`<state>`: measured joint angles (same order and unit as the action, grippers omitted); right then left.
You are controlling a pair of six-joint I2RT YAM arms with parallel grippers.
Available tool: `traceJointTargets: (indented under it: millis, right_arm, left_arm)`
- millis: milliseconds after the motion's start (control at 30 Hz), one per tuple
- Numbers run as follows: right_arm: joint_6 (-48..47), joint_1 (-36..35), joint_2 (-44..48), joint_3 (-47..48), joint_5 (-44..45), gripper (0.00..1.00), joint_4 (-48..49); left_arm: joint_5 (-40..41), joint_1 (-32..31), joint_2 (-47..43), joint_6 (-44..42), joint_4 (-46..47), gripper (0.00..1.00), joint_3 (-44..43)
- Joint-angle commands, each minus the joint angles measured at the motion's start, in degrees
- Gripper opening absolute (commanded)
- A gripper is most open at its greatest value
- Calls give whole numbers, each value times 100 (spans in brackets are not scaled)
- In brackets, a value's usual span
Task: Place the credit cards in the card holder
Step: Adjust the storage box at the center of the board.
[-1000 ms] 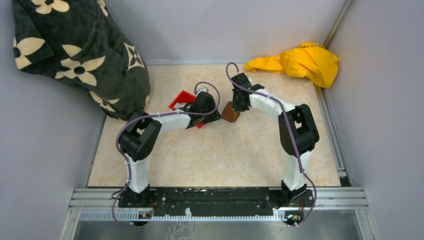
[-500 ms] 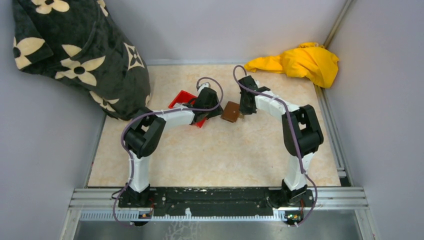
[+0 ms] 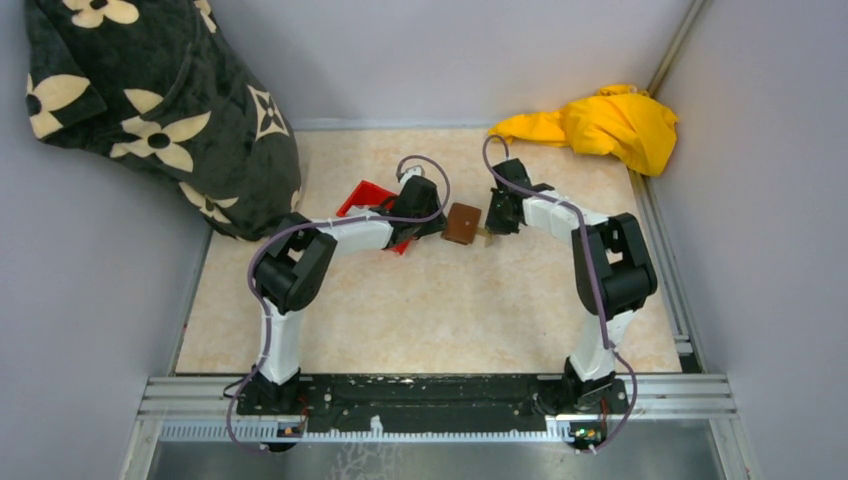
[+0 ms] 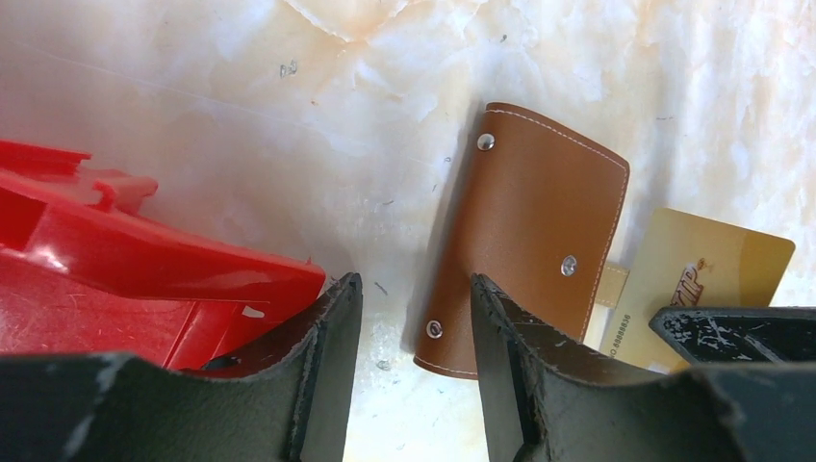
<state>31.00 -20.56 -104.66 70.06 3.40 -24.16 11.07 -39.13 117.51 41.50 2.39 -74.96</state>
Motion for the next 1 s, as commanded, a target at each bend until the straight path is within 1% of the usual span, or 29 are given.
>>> traceJointTargets:
  millis: [0,500,833,967]
  right_arm:
    - [198,194,376,-177,-536,0,654]
    - [529,547,526,-859,-1561,0,1735]
    - [758,614,426,-1058,-1982,0,2305]
    - [810,623,382,-1078,-2058,0,2396]
  left_arm:
    - [89,-24,157,-124,-138,53,-134]
    - [-137,-24,275,-36,-29,52,5]
    - [-193,-24,286,-27,-1,52,86]
    - [-215,-24,294,-18,7,52,124]
